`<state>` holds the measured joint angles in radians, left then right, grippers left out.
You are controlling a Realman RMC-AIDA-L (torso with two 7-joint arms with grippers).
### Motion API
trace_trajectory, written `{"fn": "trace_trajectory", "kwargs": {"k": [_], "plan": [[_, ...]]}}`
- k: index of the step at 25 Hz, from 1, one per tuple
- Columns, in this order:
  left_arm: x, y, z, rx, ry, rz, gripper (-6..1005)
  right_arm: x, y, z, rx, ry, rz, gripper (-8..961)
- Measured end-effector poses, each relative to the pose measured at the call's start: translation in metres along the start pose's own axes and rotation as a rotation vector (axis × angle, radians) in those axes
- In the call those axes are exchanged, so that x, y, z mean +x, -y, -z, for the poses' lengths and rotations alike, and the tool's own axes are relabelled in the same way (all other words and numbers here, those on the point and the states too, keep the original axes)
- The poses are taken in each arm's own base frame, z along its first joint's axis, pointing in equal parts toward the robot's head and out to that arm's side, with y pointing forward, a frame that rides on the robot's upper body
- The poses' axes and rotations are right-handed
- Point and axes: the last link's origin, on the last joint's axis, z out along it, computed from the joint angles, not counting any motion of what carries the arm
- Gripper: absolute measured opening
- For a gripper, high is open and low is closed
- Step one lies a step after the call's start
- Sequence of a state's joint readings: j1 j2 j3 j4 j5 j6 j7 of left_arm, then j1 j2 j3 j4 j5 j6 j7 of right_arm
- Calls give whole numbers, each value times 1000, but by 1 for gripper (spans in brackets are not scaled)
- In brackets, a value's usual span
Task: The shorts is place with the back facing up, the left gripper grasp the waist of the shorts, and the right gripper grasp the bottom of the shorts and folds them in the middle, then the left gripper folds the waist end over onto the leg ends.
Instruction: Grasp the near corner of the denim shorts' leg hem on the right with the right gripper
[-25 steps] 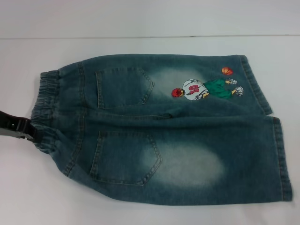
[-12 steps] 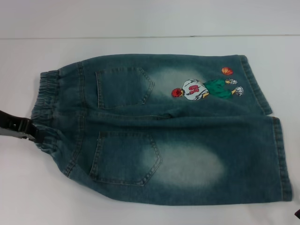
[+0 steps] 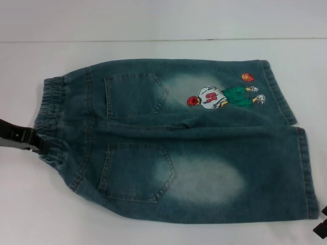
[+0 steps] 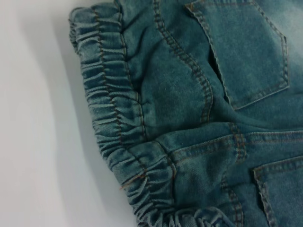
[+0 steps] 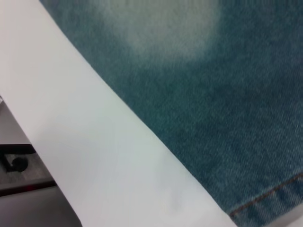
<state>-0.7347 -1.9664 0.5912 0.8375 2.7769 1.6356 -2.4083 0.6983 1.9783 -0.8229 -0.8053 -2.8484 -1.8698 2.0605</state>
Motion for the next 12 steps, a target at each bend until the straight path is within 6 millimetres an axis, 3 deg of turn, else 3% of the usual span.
{"fn": "trace_trajectory", "kwargs": {"k": [12], "plan": [[1,0,-1,4,-5,-1,42,-11,-2,-1,12,25,17,790]]}}
